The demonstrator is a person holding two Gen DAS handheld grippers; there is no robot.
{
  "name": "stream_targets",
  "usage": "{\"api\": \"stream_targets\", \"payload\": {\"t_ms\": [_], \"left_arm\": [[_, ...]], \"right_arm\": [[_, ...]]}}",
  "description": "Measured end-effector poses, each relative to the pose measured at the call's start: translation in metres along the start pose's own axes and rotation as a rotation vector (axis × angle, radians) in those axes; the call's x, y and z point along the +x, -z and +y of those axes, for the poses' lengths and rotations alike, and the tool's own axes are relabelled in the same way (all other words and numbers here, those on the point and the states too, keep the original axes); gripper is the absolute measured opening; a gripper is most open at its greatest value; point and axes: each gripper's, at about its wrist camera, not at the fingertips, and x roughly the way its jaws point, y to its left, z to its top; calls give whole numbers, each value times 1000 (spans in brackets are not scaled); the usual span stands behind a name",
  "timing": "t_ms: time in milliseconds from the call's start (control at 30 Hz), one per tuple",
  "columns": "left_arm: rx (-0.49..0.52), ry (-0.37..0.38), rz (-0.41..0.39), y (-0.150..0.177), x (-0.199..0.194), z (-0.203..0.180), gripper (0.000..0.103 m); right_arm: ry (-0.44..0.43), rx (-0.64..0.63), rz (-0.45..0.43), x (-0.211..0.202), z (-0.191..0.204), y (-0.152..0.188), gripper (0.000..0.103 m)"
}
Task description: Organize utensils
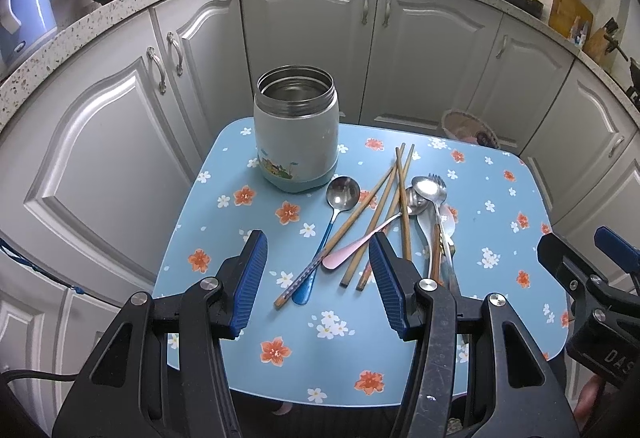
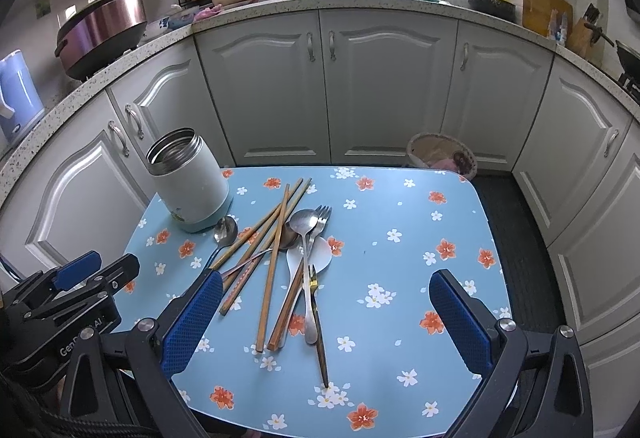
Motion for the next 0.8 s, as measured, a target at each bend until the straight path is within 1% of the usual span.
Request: {"api": "stream_targets", "payload": {"t_ms": [133, 233, 467, 800], "left_arm": [[7, -3, -9, -1, -2, -1, 53], [10, -1, -7, -1, -2, -3, 53], [15, 1, 4, 0, 1, -5, 53], [11, -4, 7, 1, 5, -4, 53]], "right_arm": [[-5, 3, 5, 0, 0, 0, 103], [3, -1, 1, 1, 1, 0, 103], [-14, 7, 19, 2, 0, 1, 103], [22, -30, 5, 9, 1, 5, 103]]}}
